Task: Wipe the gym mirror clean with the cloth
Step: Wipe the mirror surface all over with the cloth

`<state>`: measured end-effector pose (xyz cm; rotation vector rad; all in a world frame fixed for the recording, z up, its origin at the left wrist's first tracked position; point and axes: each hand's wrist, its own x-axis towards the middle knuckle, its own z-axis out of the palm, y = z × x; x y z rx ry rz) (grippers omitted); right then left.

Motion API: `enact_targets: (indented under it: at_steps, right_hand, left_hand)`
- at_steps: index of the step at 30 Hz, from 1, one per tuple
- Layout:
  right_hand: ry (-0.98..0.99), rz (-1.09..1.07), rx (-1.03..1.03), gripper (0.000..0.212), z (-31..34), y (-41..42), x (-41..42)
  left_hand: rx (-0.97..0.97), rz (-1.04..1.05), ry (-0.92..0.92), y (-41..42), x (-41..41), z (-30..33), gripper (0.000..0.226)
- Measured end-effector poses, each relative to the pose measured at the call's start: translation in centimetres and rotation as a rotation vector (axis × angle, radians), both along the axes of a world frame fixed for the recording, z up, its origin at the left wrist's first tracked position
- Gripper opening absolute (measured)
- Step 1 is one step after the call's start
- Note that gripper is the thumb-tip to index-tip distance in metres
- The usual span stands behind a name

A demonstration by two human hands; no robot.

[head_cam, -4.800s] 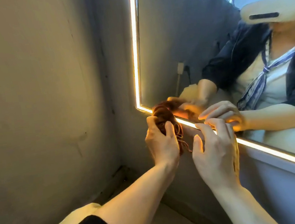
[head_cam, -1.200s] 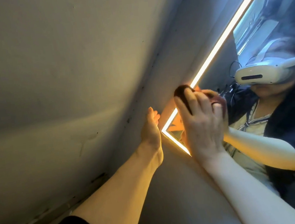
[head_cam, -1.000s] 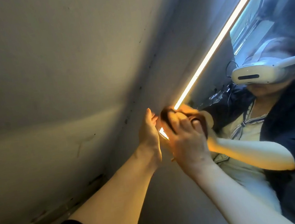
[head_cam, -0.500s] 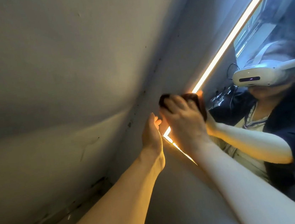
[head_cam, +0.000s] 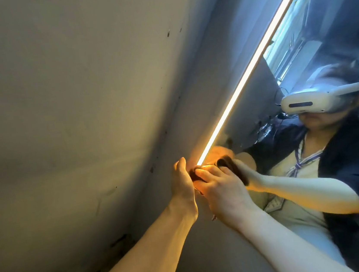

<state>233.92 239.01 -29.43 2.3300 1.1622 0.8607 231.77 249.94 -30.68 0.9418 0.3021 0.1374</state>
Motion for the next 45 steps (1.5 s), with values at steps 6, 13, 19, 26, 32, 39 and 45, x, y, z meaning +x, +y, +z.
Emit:
enact_targets:
  at_steps: [6,13,19,26,32,39,45]
  right_hand:
    - [-0.397,-0.040,0.382,0.048,11.6,1.0,-1.4]
    - [-0.198,-0.001,0.144,0.027,6.4,0.0,-0.2]
    - [-0.358,0.016,0.452,0.038,14.0,2.2,-0.9]
    - [-0.171,-0.063,0.323,0.042,12.9,2.2,1.0]
    - [-0.183,0.003,0.284,0.025,12.9,3.8,0.8]
    - [-0.312,-0.048,0.408,0.024,16.4,5.3,3.1]
    - [0.004,-0.121,0.133,0.032,11.9,4.5,0.1]
  left_hand:
    - [0.168,0.111,-0.083,1.1,-1.6,5.2,0.046]
    - [0.314,-0.017,-0.146,2.4,-1.2,11.0,0.052]
    - [0.368,-0.089,-0.184,3.2,-0.3,12.2,0.052]
    - [0.301,-0.089,-0.214,3.3,1.6,13.7,0.049]
    - [0.268,-0.112,-0.217,4.3,2.6,13.1,0.046]
    - [0.298,-0.040,-0.224,5.7,3.1,14.5,0.030]
    - [0.364,-0.056,-0.288,6.8,2.6,15.5,0.046]
